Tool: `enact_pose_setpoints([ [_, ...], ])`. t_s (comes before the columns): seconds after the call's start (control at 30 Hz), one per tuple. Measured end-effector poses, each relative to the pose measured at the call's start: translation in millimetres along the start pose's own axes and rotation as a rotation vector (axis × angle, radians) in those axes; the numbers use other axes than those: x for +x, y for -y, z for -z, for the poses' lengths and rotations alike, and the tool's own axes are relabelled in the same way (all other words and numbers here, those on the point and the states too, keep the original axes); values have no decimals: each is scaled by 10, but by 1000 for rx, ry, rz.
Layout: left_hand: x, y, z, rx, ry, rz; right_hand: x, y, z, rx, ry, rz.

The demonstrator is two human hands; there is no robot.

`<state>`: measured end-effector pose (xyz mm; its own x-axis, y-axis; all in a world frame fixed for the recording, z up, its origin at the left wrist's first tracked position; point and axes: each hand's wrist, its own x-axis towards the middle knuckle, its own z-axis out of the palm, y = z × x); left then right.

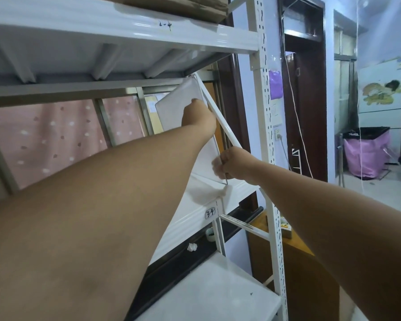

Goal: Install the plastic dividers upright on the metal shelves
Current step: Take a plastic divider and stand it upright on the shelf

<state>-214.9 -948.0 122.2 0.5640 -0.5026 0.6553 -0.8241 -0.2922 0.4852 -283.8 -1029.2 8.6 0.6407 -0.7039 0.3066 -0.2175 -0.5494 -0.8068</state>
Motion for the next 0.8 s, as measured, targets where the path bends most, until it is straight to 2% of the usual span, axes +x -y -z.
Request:
enact_pose_setpoints([
  [0.47,28,-25,-90,73,9,48,-3,-57,-54,-52,-34,41],
  [0.8,-25,-65,-371,131,60,0,-46,-317,-171,-9,-17,51],
])
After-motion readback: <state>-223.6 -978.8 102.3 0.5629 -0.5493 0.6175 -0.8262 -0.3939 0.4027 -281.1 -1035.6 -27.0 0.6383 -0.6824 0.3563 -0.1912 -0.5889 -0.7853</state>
